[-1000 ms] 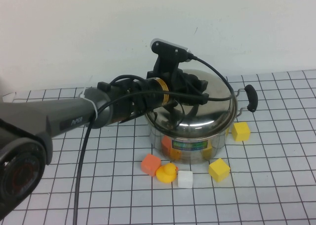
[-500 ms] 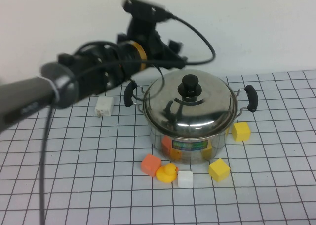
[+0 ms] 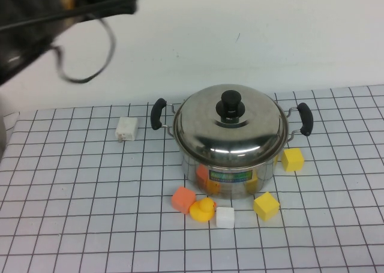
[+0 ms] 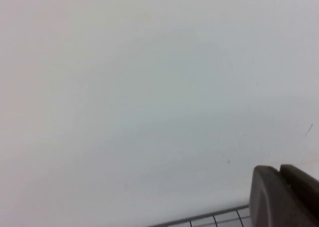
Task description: Cover the pot
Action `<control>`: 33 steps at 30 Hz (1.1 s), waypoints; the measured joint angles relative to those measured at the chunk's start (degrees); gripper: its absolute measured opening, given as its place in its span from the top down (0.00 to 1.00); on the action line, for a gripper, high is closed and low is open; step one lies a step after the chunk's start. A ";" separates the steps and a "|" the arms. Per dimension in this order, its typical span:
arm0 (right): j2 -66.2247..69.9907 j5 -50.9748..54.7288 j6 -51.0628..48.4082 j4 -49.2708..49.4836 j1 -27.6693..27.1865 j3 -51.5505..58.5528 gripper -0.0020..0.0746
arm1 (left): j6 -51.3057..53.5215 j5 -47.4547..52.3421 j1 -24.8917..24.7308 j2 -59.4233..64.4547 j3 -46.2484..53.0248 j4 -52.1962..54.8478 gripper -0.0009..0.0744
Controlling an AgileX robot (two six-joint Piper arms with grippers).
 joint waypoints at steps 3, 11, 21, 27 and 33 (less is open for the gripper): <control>0.00 0.00 0.00 0.00 0.00 0.00 0.96 | -3.01 0.87 0.00 -8.03 7.02 -0.36 0.99; 0.00 0.00 0.00 0.00 0.00 0.00 0.96 | -7.86 3.19 0.00 -27.44 26.29 -0.95 0.99; 0.00 0.00 0.00 0.00 0.00 0.00 0.96 | -8.11 11.47 0.00 -48.36 36.90 -5.01 0.99; 0.00 0.00 0.00 0.00 0.00 0.00 0.96 | -8.24 23.05 0.00 -56.26 37.07 -7.18 0.99; 0.00 0.00 0.00 0.00 0.00 0.00 0.96 | -8.27 31.31 0.00 -58.92 37.07 -7.30 0.99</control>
